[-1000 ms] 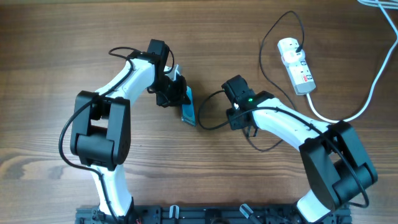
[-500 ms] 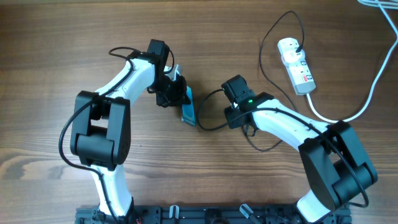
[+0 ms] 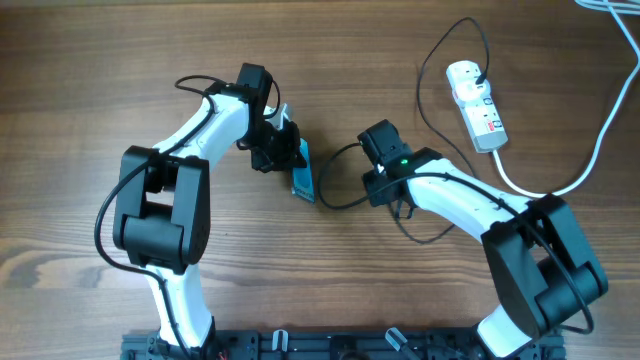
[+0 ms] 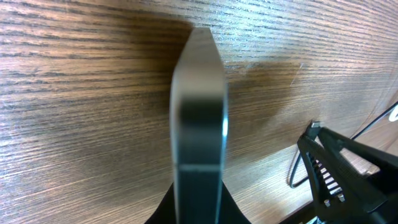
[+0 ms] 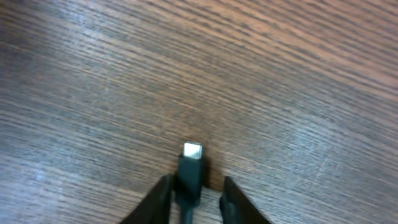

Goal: Plug charger to phone and switch on socket

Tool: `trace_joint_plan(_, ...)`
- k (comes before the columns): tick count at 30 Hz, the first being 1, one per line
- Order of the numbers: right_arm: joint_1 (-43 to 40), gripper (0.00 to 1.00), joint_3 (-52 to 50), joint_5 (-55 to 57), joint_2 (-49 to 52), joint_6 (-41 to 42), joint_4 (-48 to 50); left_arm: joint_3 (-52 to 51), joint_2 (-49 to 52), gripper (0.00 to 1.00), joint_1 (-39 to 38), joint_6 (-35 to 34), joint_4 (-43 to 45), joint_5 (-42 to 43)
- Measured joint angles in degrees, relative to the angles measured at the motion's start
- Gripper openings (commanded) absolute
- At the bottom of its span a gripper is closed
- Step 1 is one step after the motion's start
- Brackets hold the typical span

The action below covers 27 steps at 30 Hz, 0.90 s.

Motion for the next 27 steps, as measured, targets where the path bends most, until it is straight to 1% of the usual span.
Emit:
trace_joint_plan(2, 0.0, 0.17, 0.0, -0.2, 0.0, -0.1, -0.2, 0.0, 0.0, 0.04, 0.0, 0.0, 0.0, 0.0)
trace_joint_plan(3, 0.1, 0.15, 0.0, -0.2, 0.0, -0.1, -0.2, 0.0, 0.0, 0.04, 0.0, 0.0, 0.0, 0.0)
trace_joint_plan(5, 0.1, 0.15, 0.0, -0.4, 0.0, -0.1, -0.2, 0.0, 0.0, 0.04, 0.0, 0.0, 0.0, 0.0)
trace_joint_plan(7, 0.1, 0.26, 0.0, -0.4, 0.0, -0.1, -0.4, 0.0, 0.0, 0.04, 0.0, 0.0, 0.0, 0.0)
trace_joint_plan(8, 0.1, 0.28, 0.0, -0.2, 0.0, -0.3, -0.6, 0.0, 0.0, 0.04, 0.0, 0.0, 0.0, 0.0)
trace_joint_plan(11, 0.0, 0.28, 0.1, 0.1, -0.1, -0.4, -1.3, 0.0, 0.0, 0.04, 0.0, 0.0, 0.0, 0.0)
trace_joint_plan(13, 0.0, 0.17, 0.1, 0.0, -0.1, -0.4, -1.6, 0.0, 0.0, 0.04, 0.0, 0.0, 0.0, 0.0)
trace_joint_plan(15, 0.0, 0.15, 0.1, -0.1, -0.2, -0.4, -1.9, 0.0, 0.0, 0.04, 0.0, 0.0, 0.0, 0.0)
trace_joint_plan(22, 0.0, 0.17, 0.2, -0.2, -0.2, -0.5, -2.6, 0.0, 0.0, 0.04, 0.0, 0.0, 0.0, 0.0)
trace_joint_plan(25, 0.0, 0.24, 0.2, -0.1, -0.2, -0.6, -3.0, 0.0, 0.0, 0.04, 0.0, 0.0, 0.0, 0.0)
trace_joint_plan(27, 0.0, 0.25, 0.2, 0.0, -0.2, -0.6, -3.2, 0.0, 0.0, 0.04, 0.0, 0.0, 0.0, 0.0)
